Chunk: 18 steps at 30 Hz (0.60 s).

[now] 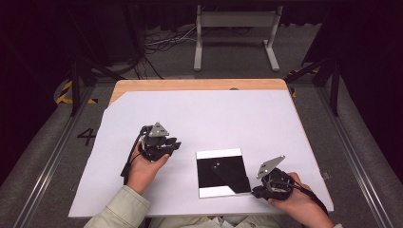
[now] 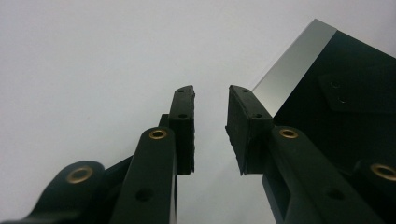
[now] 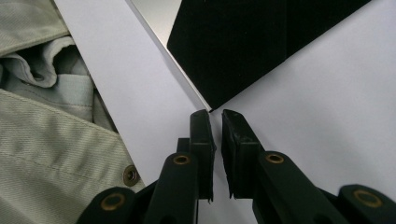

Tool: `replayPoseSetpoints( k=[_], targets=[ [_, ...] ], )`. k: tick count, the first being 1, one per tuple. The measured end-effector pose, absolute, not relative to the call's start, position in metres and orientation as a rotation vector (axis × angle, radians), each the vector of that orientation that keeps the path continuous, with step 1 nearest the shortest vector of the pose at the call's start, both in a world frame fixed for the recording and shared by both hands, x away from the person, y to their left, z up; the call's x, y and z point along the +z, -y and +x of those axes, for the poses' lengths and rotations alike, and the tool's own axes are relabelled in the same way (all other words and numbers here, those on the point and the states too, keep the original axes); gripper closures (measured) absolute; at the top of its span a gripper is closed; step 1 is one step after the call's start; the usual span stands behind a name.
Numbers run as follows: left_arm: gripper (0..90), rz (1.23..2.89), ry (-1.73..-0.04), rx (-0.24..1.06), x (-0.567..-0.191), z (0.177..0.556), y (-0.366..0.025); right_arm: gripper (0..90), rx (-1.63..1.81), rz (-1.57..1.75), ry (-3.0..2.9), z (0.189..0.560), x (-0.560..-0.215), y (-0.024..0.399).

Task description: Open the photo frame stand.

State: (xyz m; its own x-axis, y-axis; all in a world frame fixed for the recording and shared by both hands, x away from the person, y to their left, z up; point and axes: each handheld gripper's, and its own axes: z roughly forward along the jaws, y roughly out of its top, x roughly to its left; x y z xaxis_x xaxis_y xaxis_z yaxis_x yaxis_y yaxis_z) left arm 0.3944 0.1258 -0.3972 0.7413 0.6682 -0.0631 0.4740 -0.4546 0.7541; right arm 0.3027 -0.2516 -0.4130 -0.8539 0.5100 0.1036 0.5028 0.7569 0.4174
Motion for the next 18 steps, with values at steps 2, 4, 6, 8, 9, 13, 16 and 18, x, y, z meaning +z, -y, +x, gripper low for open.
replayPoseSetpoints(
  k=[2, 4, 6, 8, 9, 13, 16, 18],
  targets=[
    [72.3, 2.139, -0.856, 0.307, -0.3974, 0.3944, -0.1253, 83.4, 0.676, 0.843, -2.941, 0.3032, -0.4150, 0.2503],
    [72.3, 2.142, -0.852, 0.310, -0.3976, 0.3945, -0.1252, 84.4, 0.667, 0.839, -2.947, 0.3036, -0.4165, 0.2492],
    [72.4, 2.146, -0.845, 0.315, -0.3980, 0.3949, -0.1245, 85.4, 0.671, 0.839, -2.943, 0.3041, -0.4161, 0.2490],
    [72.4, 2.153, -0.844, 0.307, -0.3982, 0.3945, -0.1237, 86.4, 0.666, 0.841, -2.937, 0.3043, -0.4159, 0.2485],
    [72.4, 2.152, -0.844, 0.308, -0.3985, 0.3944, -0.1233, 86.9, 0.662, 0.840, -2.937, 0.3042, -0.4164, 0.2479],
    [72.4, 2.153, -0.843, 0.308, -0.3985, 0.3947, -0.1236, 88.6, 0.654, 0.830, -2.935, 0.3042, -0.4165, 0.2462],
    [72.4, 2.153, -0.844, 0.308, -0.3985, 0.3946, -0.1236, 88.7, 0.654, 0.827, -2.932, 0.3040, -0.4162, 0.2457],
    [72.4, 2.153, -0.843, 0.308, -0.3985, 0.3946, -0.1236, 88.8, 0.673, 0.825, -2.927, 0.3036, -0.4142, 0.2469]
  ],
)
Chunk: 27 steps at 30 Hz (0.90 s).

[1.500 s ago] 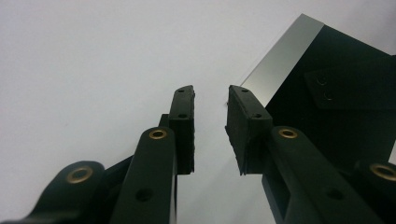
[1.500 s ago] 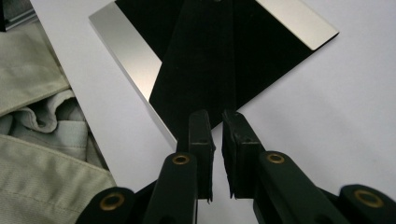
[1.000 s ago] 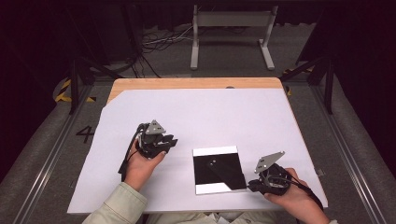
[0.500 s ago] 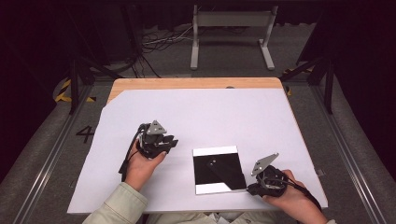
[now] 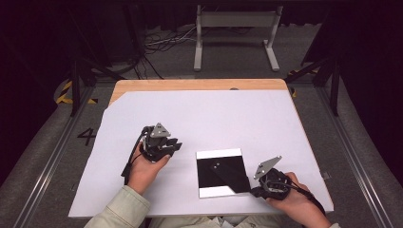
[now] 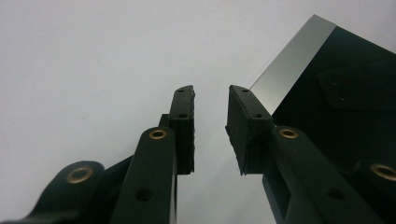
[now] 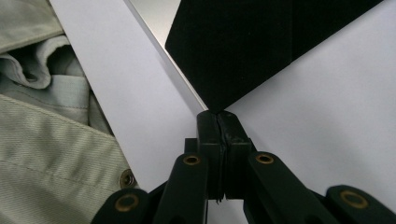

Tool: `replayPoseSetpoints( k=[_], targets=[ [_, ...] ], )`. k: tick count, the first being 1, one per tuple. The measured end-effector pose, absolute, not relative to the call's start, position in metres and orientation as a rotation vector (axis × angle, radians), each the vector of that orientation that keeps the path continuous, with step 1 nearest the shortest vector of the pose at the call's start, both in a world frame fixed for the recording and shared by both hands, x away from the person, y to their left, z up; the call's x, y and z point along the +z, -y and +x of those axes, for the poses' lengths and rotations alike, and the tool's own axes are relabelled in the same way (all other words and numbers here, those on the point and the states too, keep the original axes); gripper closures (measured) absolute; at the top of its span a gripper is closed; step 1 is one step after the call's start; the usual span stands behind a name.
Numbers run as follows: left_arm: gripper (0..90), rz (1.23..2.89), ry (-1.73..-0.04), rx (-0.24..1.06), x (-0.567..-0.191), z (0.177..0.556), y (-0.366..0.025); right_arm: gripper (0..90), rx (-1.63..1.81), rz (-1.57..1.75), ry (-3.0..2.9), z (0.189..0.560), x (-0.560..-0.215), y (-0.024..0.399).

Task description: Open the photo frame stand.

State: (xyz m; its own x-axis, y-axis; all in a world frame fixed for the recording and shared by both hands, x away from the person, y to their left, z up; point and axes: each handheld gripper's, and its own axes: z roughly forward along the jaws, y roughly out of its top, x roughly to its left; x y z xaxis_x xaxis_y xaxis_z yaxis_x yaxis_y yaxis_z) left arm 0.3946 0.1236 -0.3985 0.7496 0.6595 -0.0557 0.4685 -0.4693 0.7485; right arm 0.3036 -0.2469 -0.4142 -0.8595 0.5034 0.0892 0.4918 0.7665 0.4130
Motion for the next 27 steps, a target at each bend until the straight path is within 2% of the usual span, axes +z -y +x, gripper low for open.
replayPoseSetpoints(
  k=[27],
  targets=[
    [72.3, 2.155, -0.853, 0.309, -0.400, 0.395, -0.123, 90.0, 1.115, 0.816, -2.750, 0.304, -0.371, 0.255]
  ],
)
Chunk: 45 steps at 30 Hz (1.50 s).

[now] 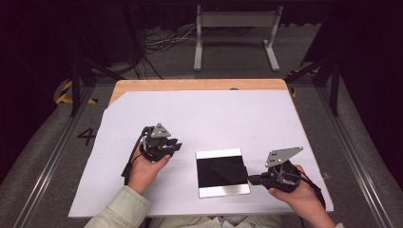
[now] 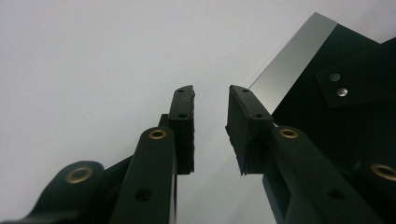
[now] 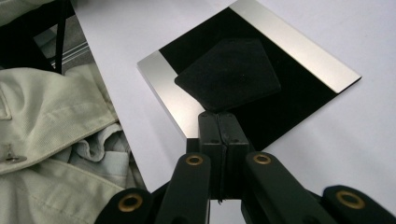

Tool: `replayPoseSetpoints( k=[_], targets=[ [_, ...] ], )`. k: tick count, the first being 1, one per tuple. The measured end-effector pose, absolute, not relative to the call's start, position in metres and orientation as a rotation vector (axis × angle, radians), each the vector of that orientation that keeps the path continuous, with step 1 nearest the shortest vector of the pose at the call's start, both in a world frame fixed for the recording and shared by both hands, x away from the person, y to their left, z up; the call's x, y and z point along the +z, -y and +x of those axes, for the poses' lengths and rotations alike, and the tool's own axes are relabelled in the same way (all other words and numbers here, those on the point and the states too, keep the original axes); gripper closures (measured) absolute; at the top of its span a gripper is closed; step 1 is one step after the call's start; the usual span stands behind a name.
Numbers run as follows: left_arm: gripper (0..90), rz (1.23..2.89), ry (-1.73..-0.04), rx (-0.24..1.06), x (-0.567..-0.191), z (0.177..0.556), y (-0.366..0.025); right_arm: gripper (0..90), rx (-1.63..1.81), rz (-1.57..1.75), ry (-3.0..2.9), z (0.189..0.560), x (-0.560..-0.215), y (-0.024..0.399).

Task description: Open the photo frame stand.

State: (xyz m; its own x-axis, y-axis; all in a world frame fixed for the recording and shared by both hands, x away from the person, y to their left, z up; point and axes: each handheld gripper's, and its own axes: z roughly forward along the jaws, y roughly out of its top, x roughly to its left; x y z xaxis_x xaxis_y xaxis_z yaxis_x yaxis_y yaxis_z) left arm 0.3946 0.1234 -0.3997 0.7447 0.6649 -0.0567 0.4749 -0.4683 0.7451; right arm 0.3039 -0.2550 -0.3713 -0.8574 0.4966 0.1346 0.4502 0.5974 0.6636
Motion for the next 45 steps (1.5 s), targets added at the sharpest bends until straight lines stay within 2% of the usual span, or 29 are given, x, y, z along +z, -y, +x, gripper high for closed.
replayPoseSetpoints(
  k=[30, 38, 45],
  targets=[
    [72.3, 2.158, -0.847, 0.306, -0.400, 0.394, -0.123, 90.0, 1.155, 0.816, -2.702, 0.300, -0.367, 0.249],
    [72.1, 2.153, -0.852, 0.308, -0.400, 0.394, -0.124, 83.5, 1.125, 0.865, -2.683, 0.301, -0.363, 0.264],
    [72.0, 2.156, -0.854, 0.308, -0.400, 0.394, -0.124, 73.5, 1.097, 0.880, -2.616, 0.304, -0.355, 0.268]
  ],
)
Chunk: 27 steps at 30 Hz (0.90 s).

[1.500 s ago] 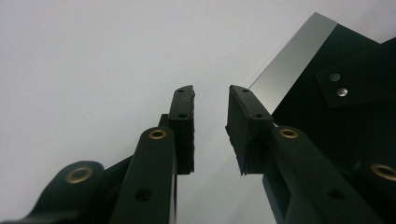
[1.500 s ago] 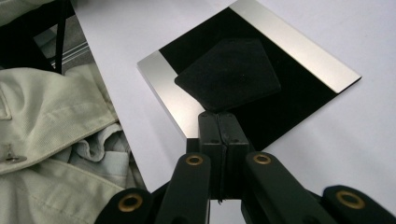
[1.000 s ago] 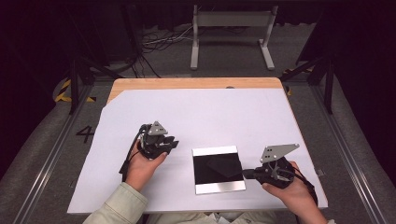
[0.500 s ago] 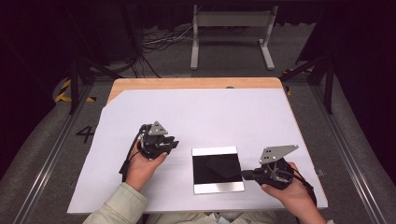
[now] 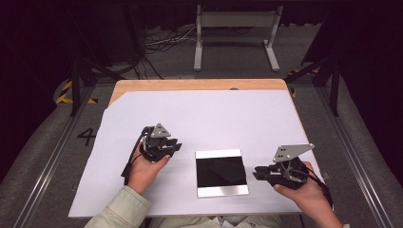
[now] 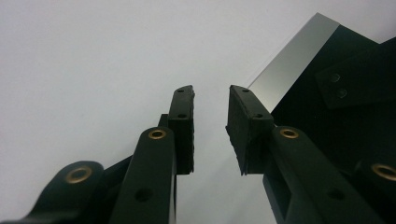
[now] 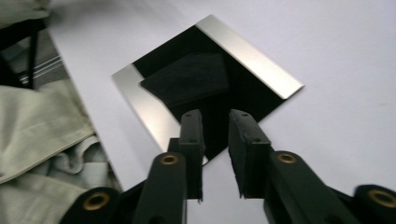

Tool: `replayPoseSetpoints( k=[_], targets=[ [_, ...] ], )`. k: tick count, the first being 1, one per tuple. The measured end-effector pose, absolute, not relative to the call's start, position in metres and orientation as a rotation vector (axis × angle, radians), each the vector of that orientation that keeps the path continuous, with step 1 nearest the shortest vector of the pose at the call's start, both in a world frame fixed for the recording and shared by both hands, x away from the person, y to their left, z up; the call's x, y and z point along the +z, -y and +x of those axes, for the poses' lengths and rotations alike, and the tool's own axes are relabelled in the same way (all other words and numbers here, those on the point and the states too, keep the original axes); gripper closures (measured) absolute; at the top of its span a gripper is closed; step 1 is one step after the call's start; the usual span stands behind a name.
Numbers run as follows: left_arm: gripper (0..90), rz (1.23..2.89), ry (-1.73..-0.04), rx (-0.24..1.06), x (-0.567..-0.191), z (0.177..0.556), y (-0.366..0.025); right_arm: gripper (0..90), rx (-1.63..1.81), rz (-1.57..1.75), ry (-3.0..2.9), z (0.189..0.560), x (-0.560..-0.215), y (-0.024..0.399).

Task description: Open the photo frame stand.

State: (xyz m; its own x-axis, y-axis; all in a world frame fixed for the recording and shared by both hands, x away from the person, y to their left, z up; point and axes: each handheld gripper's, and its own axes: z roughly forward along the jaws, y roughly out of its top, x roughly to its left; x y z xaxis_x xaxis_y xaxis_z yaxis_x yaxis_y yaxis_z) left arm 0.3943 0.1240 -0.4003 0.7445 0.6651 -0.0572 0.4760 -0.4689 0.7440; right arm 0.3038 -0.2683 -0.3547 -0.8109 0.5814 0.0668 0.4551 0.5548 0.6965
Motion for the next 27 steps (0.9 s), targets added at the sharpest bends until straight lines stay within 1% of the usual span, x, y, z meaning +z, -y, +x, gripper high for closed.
replayPoseSetpoints(
  k=[5, 9, 16, 22, 27],
  targets=[
    [71.9, 2.154, -0.858, 0.310, -0.400, 0.394, -0.125, 69.1, 1.109, 0.913, -2.590, 0.308, -0.350, 0.271],
    [71.9, 2.154, -0.860, 0.314, -0.400, 0.393, -0.127, 63.7, 1.104, 0.906, -2.568, 0.312, -0.347, 0.269],
    [71.7, 2.152, -0.866, 0.308, -0.401, 0.393, -0.128, 58.1, 1.110, 0.887, -2.550, 0.319, -0.342, 0.265],
    [71.6, 2.154, -0.855, 0.324, -0.401, 0.394, -0.128, 58.1, 1.102, 0.913, -2.557, 0.325, -0.339, 0.261],
    [71.6, 2.154, -0.862, 0.310, -0.401, 0.393, -0.128, 58.5, 1.122, 0.954, -2.521, 0.331, -0.335, 0.263]
  ],
)
